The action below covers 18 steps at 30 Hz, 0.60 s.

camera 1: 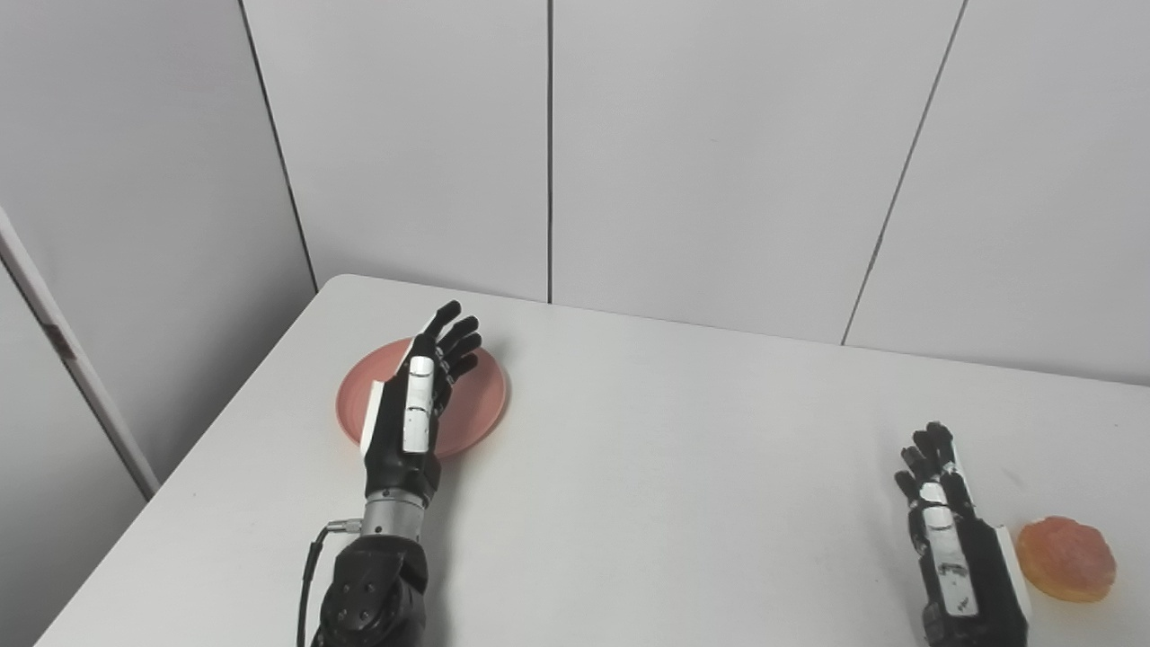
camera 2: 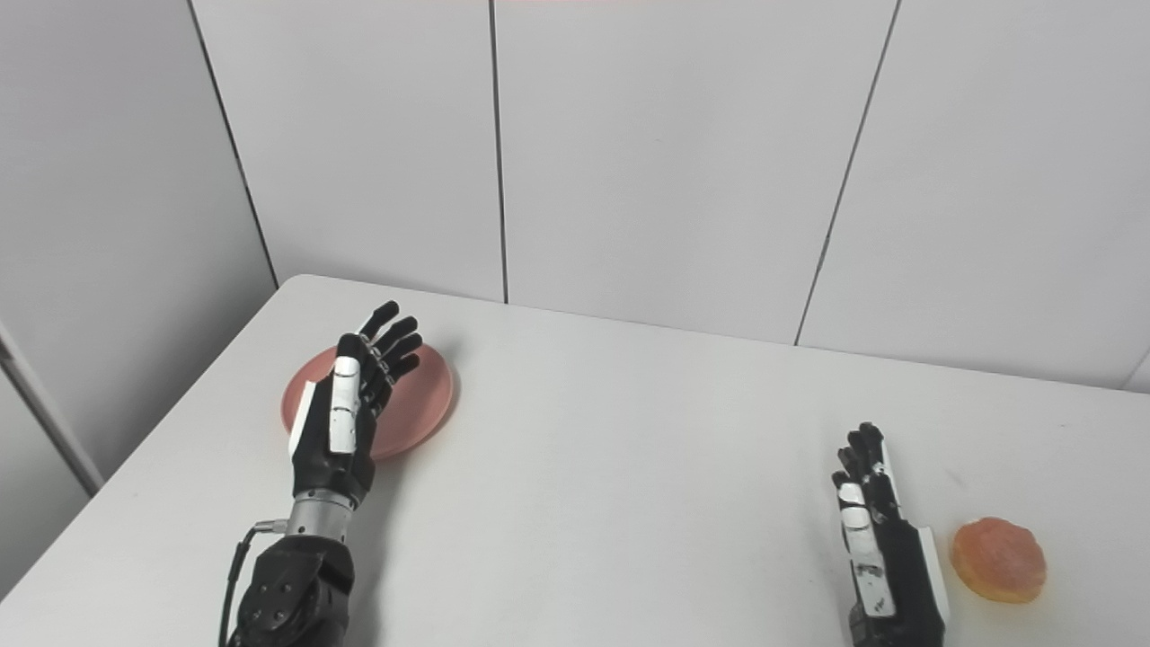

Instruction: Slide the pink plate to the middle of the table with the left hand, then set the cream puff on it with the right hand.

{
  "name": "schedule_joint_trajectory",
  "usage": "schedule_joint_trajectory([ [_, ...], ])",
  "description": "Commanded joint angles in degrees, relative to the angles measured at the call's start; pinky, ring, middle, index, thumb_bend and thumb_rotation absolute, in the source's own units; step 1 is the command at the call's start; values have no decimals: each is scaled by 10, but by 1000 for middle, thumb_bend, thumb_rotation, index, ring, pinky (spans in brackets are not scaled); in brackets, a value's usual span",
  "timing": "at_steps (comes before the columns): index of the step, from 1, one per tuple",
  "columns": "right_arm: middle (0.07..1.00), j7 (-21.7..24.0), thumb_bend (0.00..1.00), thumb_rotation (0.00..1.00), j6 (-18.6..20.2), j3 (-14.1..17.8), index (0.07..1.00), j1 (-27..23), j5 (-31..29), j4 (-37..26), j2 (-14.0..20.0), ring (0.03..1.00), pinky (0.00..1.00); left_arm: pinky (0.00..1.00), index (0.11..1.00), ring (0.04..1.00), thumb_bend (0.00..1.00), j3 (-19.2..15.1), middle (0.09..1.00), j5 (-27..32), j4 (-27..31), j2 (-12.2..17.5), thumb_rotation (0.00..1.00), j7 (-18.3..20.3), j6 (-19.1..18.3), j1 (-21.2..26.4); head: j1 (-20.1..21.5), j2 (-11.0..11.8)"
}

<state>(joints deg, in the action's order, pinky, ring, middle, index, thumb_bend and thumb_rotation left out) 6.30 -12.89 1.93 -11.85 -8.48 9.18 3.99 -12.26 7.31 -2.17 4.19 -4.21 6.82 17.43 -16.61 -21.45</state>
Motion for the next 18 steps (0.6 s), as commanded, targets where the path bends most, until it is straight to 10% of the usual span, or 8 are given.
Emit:
schedule_joint_trajectory([
  [1,1000,9,613,863,-13,1,1000,42,-5,55,-1,1000,1000,816,787,787,780,-18,794,-6,-4,25,1000,-14,28,29,1,-1],
  [12,1000,11,601,834,-7,6,1000,51,-17,43,-6,1000,1000,744,728,731,845,-68,731,-26,-27,84,1000,-53,22,57,-10,-1],
  [18,1000,13,574,820,-4,10,1000,55,-31,35,-6,1000,1000,714,707,715,888,-95,721,-28,-122,111,1000,-80,83,83,-17,-1],
])
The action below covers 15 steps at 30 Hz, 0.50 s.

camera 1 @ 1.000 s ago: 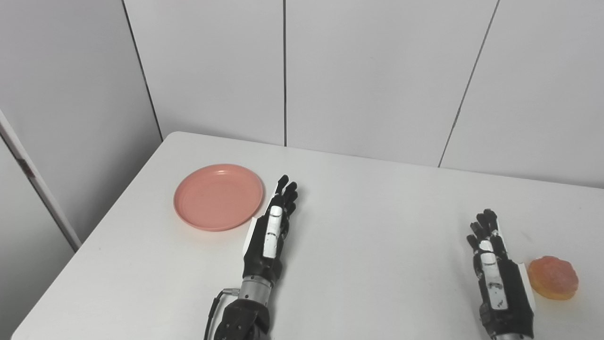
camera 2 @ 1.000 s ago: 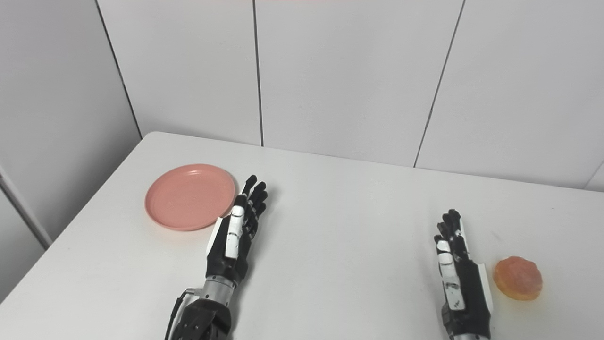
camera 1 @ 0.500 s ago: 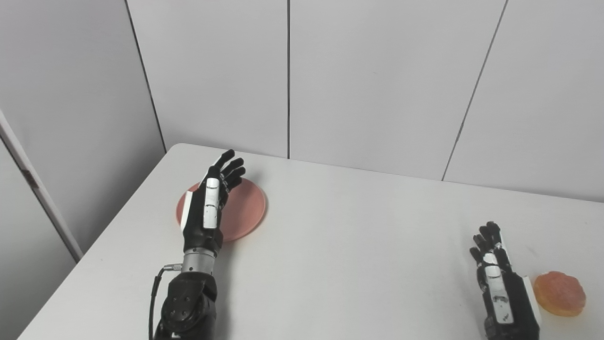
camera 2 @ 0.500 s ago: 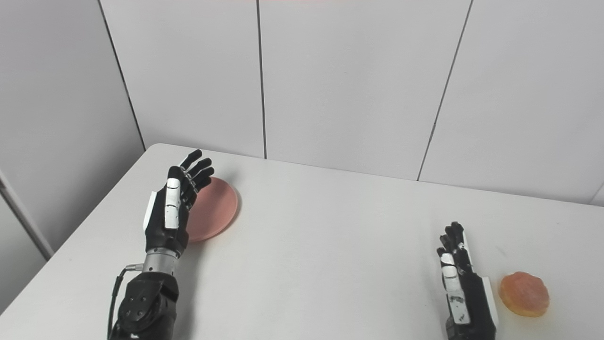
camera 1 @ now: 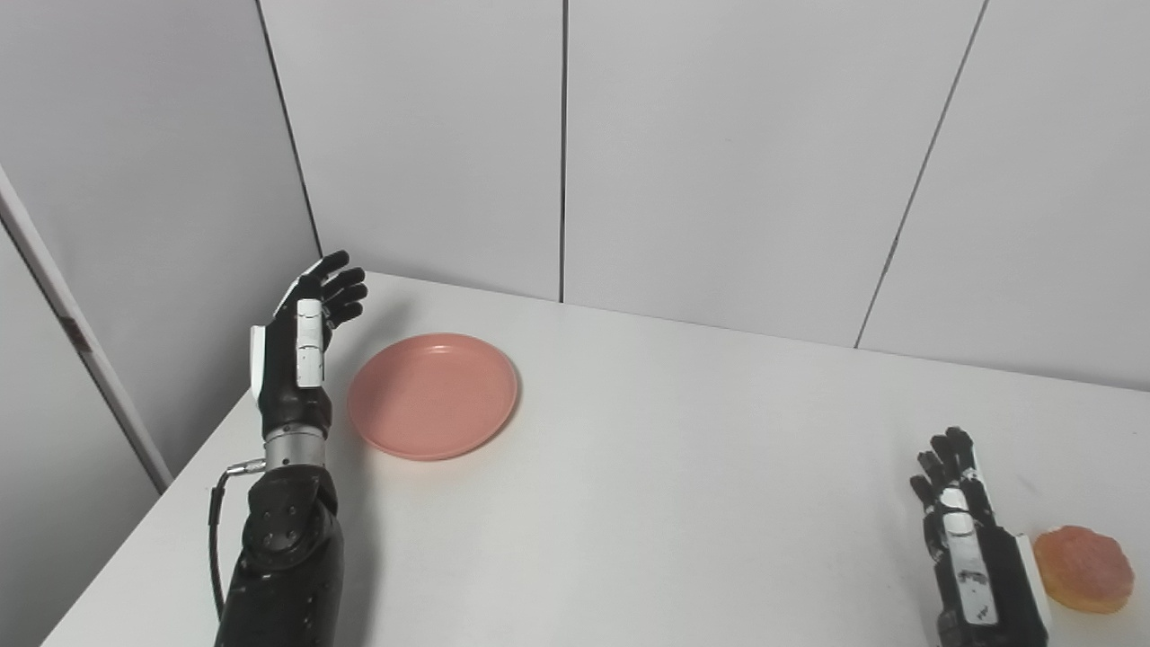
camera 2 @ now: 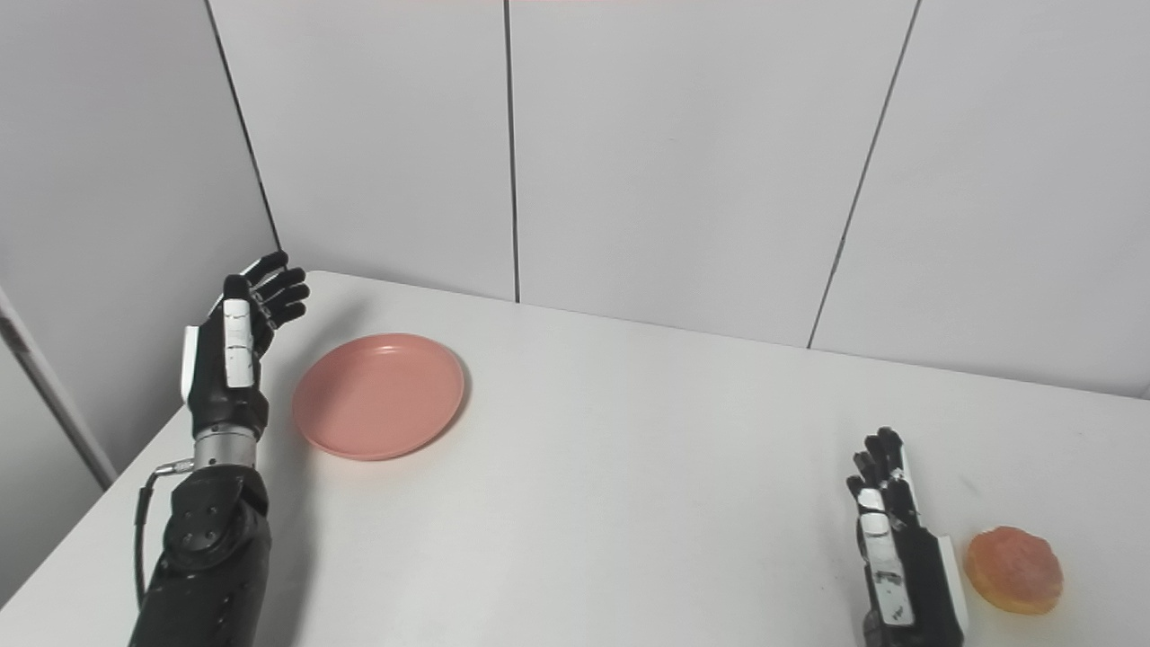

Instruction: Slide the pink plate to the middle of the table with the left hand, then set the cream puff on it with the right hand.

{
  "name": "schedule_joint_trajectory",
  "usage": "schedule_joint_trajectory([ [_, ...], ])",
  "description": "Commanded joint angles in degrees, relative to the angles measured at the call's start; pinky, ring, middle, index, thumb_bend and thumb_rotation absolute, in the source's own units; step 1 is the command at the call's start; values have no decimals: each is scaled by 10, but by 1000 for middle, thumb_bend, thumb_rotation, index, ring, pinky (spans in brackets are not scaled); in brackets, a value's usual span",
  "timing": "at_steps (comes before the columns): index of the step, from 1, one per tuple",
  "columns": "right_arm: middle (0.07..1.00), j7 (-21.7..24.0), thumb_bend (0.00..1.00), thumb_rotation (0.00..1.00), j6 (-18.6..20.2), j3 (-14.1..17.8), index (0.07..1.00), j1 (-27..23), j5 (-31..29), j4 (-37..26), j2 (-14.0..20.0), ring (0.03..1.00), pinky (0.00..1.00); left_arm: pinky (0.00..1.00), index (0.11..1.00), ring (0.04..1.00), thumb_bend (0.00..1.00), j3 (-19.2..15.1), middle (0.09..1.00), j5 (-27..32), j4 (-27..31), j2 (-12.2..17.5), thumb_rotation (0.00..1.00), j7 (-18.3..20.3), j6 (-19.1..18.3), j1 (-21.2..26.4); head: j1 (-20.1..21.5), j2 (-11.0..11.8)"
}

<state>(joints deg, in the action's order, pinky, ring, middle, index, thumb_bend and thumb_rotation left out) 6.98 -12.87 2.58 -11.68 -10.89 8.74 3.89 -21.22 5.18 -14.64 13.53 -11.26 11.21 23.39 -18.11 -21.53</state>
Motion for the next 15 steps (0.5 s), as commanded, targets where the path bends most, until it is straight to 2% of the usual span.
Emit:
schedule_joint_trajectory([
  [1,1000,4,566,804,-4,5,1000,54,-7,38,-5,1000,1000,724,715,723,891,-7,729,-7,-9,20,1000,-12,49,27,-3,-1],
  [5,1000,2,555,845,-3,4,1000,60,6,30,4,1000,1000,726,714,725,912,-15,726,-6,-55,29,1000,-26,76,39,-6,-1],
  [15,1000,8,585,868,-3,5,1000,64,2,29,13,1000,1000,790,755,769,914,-11,765,0,-170,55,1000,-23,104,63,-11,-8],
])
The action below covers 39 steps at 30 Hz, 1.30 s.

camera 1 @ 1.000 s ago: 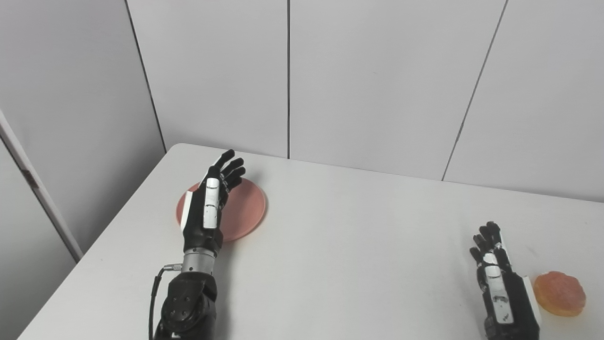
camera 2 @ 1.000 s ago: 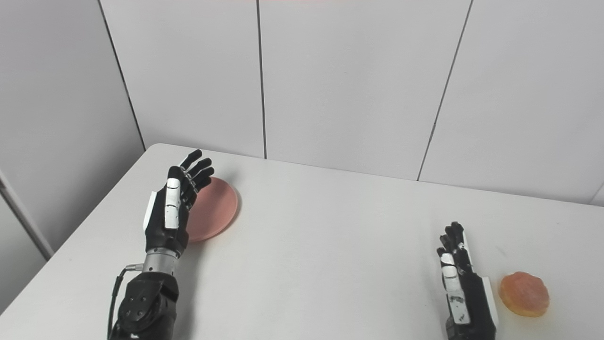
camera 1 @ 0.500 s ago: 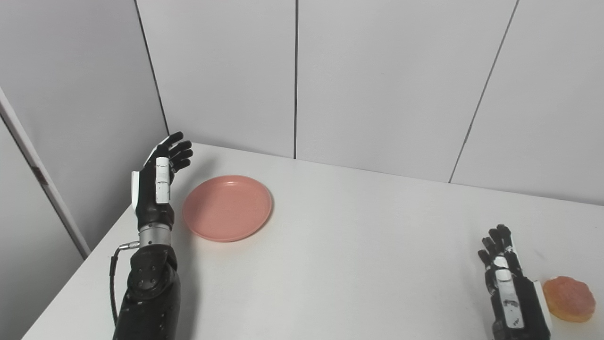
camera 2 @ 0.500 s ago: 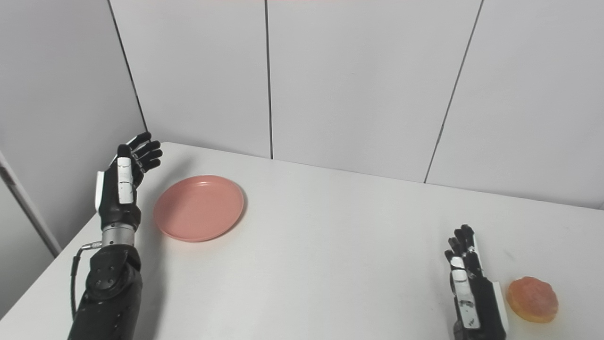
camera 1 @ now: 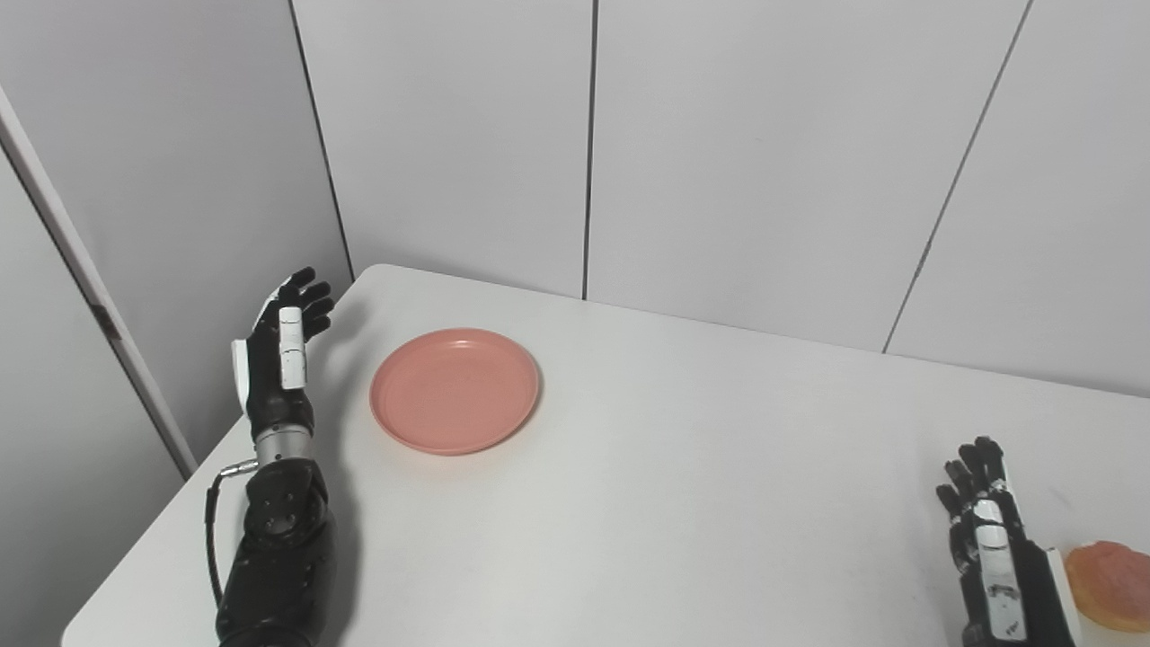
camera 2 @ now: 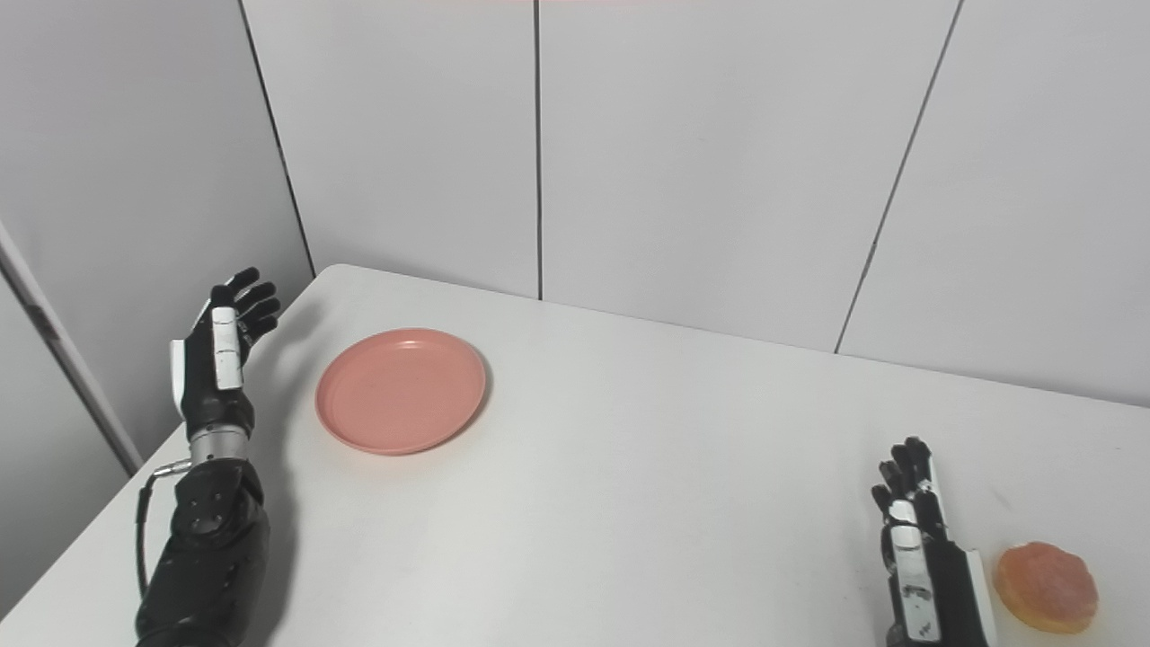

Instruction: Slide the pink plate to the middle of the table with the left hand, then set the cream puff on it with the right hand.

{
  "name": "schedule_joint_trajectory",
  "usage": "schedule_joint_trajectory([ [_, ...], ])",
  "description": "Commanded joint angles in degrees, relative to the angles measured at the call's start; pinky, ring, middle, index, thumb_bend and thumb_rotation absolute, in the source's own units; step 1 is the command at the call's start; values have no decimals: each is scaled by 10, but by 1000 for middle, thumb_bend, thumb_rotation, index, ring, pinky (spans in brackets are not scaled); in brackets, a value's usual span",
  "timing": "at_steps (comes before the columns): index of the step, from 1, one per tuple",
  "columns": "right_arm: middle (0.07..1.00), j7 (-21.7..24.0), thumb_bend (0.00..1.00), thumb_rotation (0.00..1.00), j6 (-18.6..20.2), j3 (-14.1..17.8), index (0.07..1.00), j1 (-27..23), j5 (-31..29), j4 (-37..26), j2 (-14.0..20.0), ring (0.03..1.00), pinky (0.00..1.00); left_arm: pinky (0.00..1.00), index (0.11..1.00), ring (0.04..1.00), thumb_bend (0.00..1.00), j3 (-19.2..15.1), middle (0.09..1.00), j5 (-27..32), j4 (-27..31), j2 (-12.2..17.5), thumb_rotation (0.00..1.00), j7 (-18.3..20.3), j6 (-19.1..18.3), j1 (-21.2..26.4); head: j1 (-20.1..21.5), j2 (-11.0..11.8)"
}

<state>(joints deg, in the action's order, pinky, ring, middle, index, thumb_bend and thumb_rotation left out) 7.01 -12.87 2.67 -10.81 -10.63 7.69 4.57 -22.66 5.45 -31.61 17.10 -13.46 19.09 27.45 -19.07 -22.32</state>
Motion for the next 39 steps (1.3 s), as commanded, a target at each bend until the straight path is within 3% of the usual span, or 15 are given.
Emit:
schedule_joint_trajectory([
  [1,1000,9,585,858,-3,4,1000,56,-3,40,6,1000,1000,801,760,783,907,5,776,-1,-9,21,1000,3,29,23,-1,0],
  [4,1000,8,595,821,1,5,1000,58,-7,35,5,1000,1000,838,781,806,905,14,799,2,-42,24,1000,13,35,28,1,-2],
  [7,1000,7,613,853,5,2,1000,59,-1,30,6,1000,1000,838,800,822,889,25,812,0,-72,27,1000,21,32,32,2,-3],
  [8,1000,4,600,833,3,3,1000,59,-2,29,4,1000,1000,903,816,844,905,30,826,-2,-79,29,1000,23,29,33,2,-3],
  [12,1000,-1,607,841,7,2,1000,61,4,22,4,1000,1000,968,824,870,906,45,846,6,-125,34,1000,38,40,43,4,-4],
  [19,1000,-2,632,812,5,3,1000,60,0,19,-3,1000,1000,936,842,903,889,69,866,10,-157,29,1000,53,43,52,7,-5],
  [24,1000,-6,619,826,14,2,1000,63,7,9,-3,1000,1000,934,827,863,890,69,844,23,-164,20,1000,66,43,56,6,-7],
  [32,1000,-7,538,861,18,1,1000,64,12,-5,-2,1000,1000,871,804,851,918,55,827,101,-143,-1,1000,144,17,51,7,-6],
  [39,1000,-10,528,871,18,1,1000,60,16,-1,-2,1000,1000,839,798,834,926,53,816,123,-122,-10,1000,162,-8,44,8,-4],
])
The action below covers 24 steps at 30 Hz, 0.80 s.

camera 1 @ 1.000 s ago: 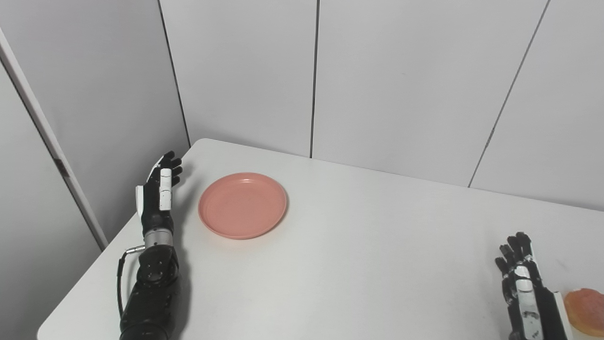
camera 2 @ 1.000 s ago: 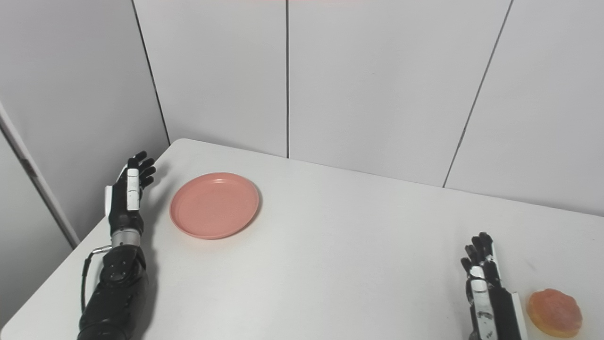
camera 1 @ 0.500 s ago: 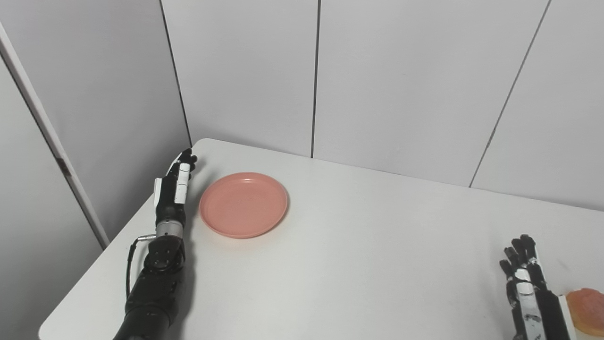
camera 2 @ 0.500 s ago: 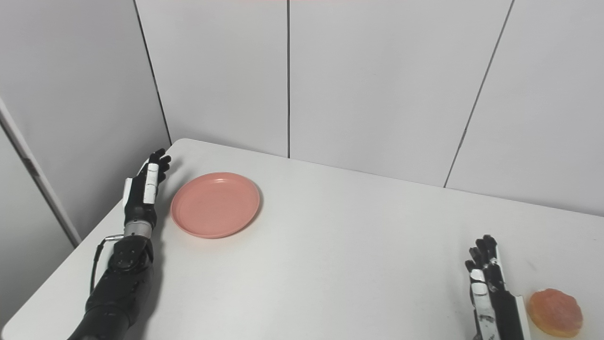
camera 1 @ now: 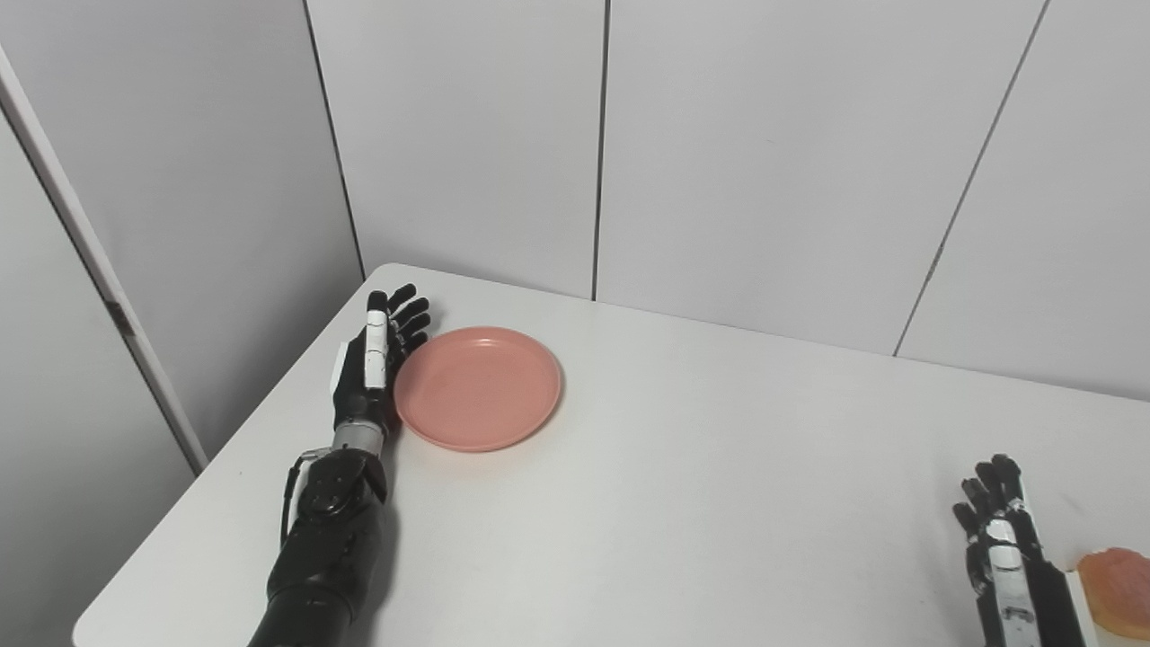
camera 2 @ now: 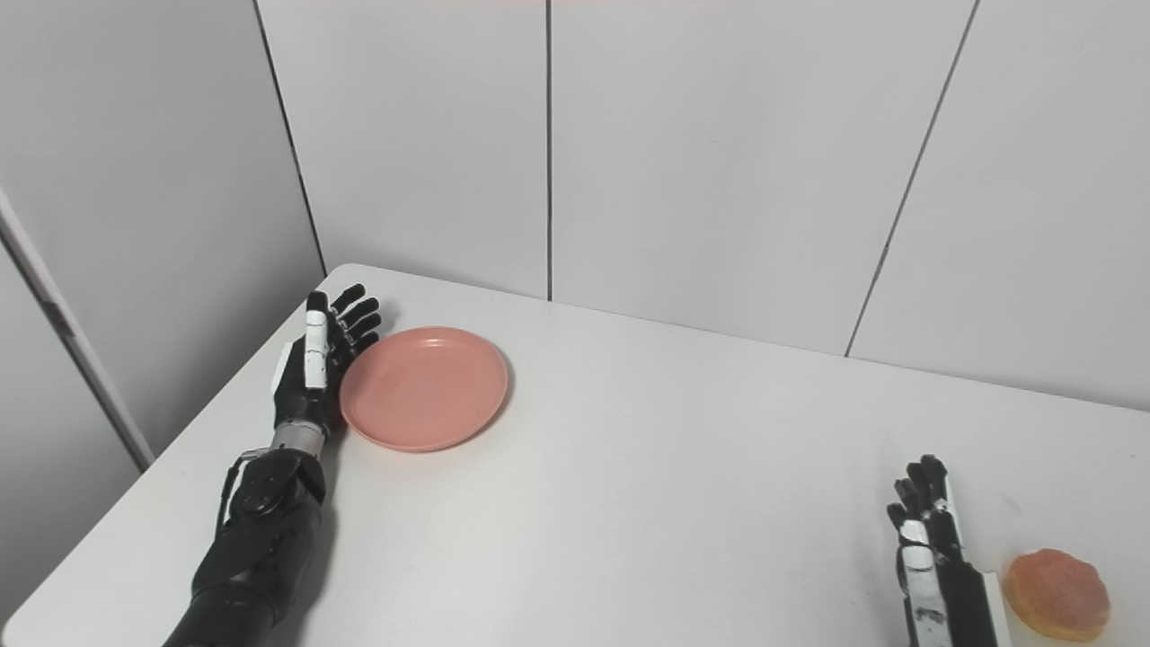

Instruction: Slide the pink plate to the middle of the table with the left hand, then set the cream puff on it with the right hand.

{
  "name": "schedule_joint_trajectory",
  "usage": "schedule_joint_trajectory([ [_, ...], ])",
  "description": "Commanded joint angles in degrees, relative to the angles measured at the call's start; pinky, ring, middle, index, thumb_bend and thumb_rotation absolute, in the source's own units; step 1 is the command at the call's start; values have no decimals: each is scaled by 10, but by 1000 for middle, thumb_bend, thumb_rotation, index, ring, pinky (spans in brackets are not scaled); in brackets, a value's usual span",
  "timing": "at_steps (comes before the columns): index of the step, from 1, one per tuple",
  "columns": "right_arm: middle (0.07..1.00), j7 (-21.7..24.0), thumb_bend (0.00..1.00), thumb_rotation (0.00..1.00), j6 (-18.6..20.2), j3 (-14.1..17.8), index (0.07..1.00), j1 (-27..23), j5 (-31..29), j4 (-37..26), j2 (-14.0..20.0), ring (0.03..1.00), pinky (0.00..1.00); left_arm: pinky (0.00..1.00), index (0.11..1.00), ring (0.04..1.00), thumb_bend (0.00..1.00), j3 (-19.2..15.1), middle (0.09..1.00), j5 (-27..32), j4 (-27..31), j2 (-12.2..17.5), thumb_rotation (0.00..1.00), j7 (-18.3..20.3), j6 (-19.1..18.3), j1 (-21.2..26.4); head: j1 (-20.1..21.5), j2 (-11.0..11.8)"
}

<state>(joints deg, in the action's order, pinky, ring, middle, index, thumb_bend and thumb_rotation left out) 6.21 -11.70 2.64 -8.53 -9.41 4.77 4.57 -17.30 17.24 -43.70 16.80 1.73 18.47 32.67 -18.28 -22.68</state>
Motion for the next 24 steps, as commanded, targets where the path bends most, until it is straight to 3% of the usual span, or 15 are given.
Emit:
schedule_joint_trajectory([
  [1,1000,-2,539,868,5,1,1000,37,5,29,-2,1000,1000,829,796,832,932,-1,815,8,-2,-8,1000,12,-4,-8,0,0],
  [15,1000,-5,556,878,2,0,1000,34,16,32,0,1000,1000,838,806,836,950,3,819,52,60,-32,985,52,-81,-24,4,-1],
  [24,1000,-3,574,839,-1,3,1000,30,1,42,-8,1000,1000,846,794,836,950,14,816,51,73,-55,956,63,-95,-26,20,-2],
])
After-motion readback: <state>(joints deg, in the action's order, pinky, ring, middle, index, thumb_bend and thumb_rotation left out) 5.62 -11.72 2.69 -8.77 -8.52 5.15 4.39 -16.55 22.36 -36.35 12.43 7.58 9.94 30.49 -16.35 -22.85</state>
